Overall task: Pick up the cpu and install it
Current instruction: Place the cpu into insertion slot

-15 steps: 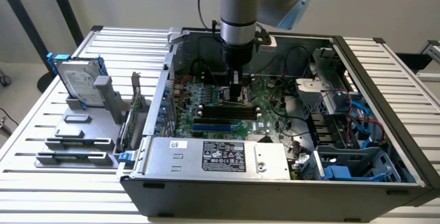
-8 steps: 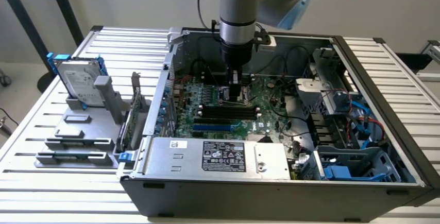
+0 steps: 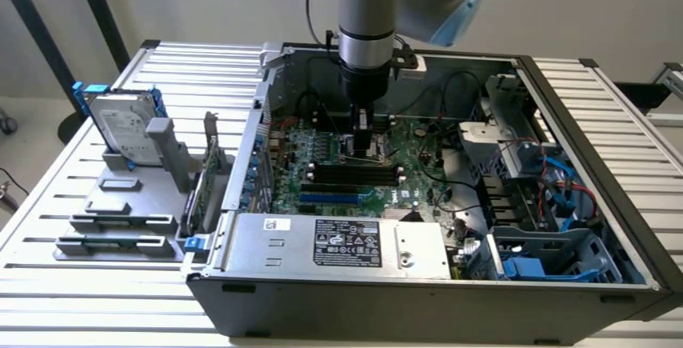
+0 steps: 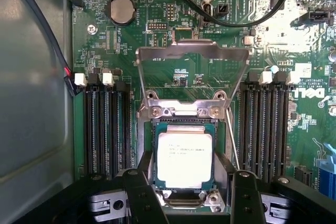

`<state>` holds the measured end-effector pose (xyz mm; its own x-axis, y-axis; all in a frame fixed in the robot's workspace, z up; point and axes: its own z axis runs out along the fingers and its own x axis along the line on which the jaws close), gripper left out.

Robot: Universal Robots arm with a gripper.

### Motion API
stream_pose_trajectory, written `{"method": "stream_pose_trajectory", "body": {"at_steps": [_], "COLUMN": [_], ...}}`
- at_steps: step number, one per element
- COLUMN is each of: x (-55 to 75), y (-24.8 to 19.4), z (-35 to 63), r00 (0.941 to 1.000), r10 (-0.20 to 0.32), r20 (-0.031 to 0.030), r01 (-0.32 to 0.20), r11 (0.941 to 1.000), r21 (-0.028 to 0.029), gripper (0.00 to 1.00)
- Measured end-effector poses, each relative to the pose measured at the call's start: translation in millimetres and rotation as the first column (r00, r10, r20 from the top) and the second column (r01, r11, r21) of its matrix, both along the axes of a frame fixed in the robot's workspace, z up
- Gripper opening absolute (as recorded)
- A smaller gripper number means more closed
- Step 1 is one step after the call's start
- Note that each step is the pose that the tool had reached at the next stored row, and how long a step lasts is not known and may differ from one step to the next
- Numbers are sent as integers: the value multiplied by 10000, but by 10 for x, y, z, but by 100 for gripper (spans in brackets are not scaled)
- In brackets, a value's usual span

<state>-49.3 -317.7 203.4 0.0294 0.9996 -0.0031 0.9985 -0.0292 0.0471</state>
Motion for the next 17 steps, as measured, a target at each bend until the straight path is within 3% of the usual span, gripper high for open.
{"method": "stream_pose_trajectory", "body": {"at_steps": [17], "x": [3], "y": [36], "z": [-26], "r00": [10000], "r10": [11], "r20": [-1], "r01": [-11], "r11": [10000], "r21": [0], "gripper": [58]}}
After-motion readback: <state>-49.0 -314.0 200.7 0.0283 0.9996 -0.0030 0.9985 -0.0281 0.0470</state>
